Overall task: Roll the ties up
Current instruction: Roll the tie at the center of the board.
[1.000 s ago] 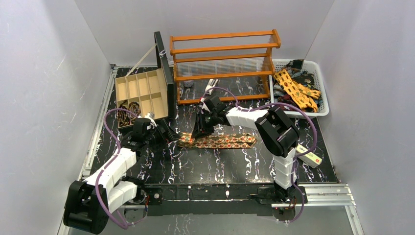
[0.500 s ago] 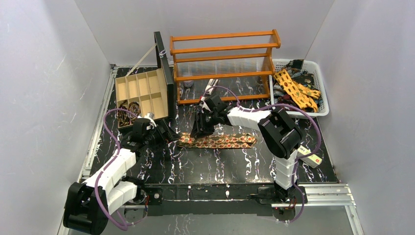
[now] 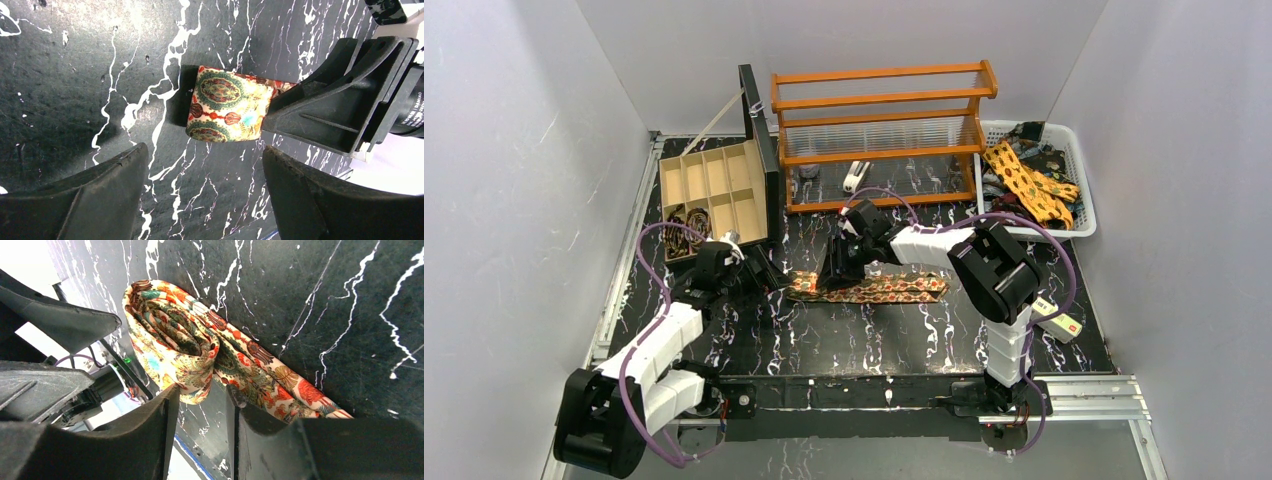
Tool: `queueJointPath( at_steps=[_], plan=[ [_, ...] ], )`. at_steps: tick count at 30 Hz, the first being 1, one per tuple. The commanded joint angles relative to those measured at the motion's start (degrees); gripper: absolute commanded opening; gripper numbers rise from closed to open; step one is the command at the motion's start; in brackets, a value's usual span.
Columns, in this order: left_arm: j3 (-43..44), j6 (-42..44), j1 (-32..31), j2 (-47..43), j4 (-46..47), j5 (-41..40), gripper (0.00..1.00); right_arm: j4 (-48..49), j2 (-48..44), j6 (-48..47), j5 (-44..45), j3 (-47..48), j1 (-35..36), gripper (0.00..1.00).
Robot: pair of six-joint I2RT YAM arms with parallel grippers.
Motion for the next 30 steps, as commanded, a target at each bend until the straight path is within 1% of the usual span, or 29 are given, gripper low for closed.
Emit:
queueJointPath(
  at_steps=[1,5,8,12,14,16,18,21,25,27,30],
  plan=[
    [-2.4,-1.7,0.3,-1.7,1.3,-0.2,0.81,3.7,-0.1,1.2,-0.4,-0.8,-0.3,0.46],
    [-4.5,-3.1,0.3,-3.0,3.2,0.1,0.81,4.7,-0.1,1.7,0.1,-2.7,-0.3,0.42],
    [-4.4,-2.7,0.3,-2.0,4.1,0.7,0.81,4.6,0.6,1.6,-0.6,-2.5,-0.3,0.4],
    [-3.3,-2.4,0.3,-0.2,5.1,1.5,0.8,3.0,0.2,0.4,-0.8,-1.2,-0.3,0.4],
    [-2.7,-1.9,0.2,0.0,4.7,1.6,0.8,2.9,-0.9,-0.4,-1.3,-0.8,-0.3,0.43],
    [-2.3,-1.4,0.2,-0.1,4.7,1.7,0.8,2.3,-1.9,-0.8,-1.5,0.0,-0.3,0.51],
    [-2.1,-1.3,0.3,-0.4,4.7,1.8,0.8,0.9,-2.7,-1.4,-1.4,1.2,-0.3,0.52],
    [-2.4,-1.5,0.2,-0.5,5.2,1.9,0.8,2.1,-3.5,-0.7,-1.5,1.4,-0.3,0.52],
    [-2.4,-1.9,0.3,0.0,5.3,2.4,0.8,3.3,-3.0,0.4,-0.7,1.8,-0.3,0.56],
    [-3.0,-2.6,0.2,0.0,7.2,2.6,0.8,2.9,-1.9,0.7,0.1,2.2,-0.3,0.55],
    [-3.5,-2.9,0.3,0.0,7.9,2.6,0.8,3.3,0.0,1.5,-0.1,1.5,-0.3,0.49]
  ],
)
